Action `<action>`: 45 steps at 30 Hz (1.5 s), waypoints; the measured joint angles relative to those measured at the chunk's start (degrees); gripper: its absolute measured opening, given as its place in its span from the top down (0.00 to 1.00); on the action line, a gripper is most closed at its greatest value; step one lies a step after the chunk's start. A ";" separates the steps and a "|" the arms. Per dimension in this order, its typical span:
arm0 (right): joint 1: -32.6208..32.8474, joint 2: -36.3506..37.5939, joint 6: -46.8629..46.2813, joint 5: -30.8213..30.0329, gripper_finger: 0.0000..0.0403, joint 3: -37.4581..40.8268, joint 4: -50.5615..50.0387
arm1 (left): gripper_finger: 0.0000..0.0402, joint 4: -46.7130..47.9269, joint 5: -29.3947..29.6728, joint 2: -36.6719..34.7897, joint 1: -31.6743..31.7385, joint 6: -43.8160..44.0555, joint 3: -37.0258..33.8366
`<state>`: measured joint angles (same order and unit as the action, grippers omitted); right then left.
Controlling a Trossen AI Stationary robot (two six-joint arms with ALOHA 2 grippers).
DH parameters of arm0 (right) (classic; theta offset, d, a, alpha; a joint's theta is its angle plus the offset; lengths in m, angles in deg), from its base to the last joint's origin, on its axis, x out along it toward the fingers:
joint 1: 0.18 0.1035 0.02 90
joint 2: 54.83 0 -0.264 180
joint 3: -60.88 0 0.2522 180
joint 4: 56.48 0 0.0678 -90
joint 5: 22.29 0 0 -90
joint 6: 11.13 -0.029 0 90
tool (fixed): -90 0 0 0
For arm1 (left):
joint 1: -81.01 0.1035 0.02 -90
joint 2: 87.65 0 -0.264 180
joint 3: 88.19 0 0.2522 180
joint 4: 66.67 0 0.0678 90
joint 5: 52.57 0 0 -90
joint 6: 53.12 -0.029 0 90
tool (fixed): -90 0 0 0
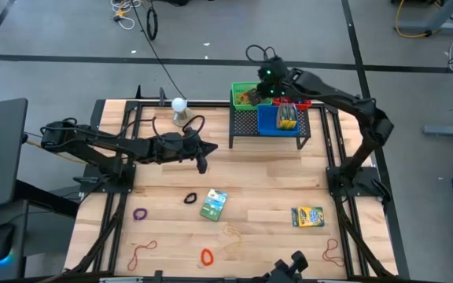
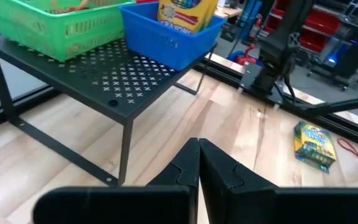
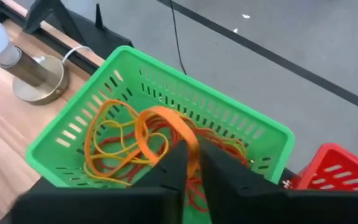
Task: Pick & Place Office Desk Supplies
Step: Put the orange rubber band into the green bin, then put the black spiral keychain into the red bin
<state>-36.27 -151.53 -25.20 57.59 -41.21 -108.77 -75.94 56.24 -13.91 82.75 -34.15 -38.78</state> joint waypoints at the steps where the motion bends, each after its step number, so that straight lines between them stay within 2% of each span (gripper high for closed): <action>1: 0.02 -0.08 0.00 -0.24 0.85 0.00 0.19 | 0.98 -0.06 0.31 0.00 0.00 0.13 -0.01; 5: 0.63 -0.03 -3.04 -3.18 0.71 -0.04 0.30 | 0.98 -0.05 0.31 0.00 0.02 0.16 -0.01; 8: 0.61 0.43 -7.02 -5.81 0.61 -0.29 0.20 | 0.98 -0.04 -3.18 0.00 0.13 0.15 -0.01; 11: 0.54 1.04 -7.74 -3.26 0.54 -1.94 -2.15 | 0.98 0.28 -6.62 0.00 0.11 0.15 0.00; 13: 1.16 2.75 -8.06 -0.58 0.54 -3.00 -4.36 | 0.98 0.85 -7.00 0.00 -0.10 -0.08 0.00; 16: 4.55 7.35 -5.65 -0.52 0.60 -2.97 -6.51 | 0.98 1.01 -6.89 0.00 -0.73 -1.73 -0.01; 19: 9.65 12.59 -4.04 -2.24 0.72 0.61 -6.73 | 0.98 0.59 -10.40 0.00 -1.03 -1.65 0.01; 24: 17.68 23.49 -2.99 -3.22 0.95 14.33 4.61 | 0.94 1.31 -12.24 0.00 -0.98 -0.05 0.01; 27: 21.27 30.34 -3.00 -2.75 0.97 24.42 12.45 | 0.94 4.31 -9.25 0.02 -1.52 -1.37 0.20; 32: 25.51 42.07 -1.55 -0.04 0.95 35.88 19.14 | 0.99 17.50 0.24 0.02 -5.00 4.17 3.46; 36: 27.53 49.29 -1.31 0.18 0.98 39.90 18.99 | 0.98 32.79 3.45 0.02 -9.77 13.10 9.03; 41: 28.47 54.74 1.06 -1.85 0.98 41.53 19.08 | 0.96 57.42 3.10 0.02 -16.20 28.46 15.28; 45: 28.45 56.12 1.60 -3.59 0.97 41.53 20.21 | 0.92 65.47 -2.90 0.10 -18.62 37.29 15.79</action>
<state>-7.82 -95.41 -23.60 54.00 0.32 -88.57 -10.47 53.33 -13.81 64.13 3.14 -22.99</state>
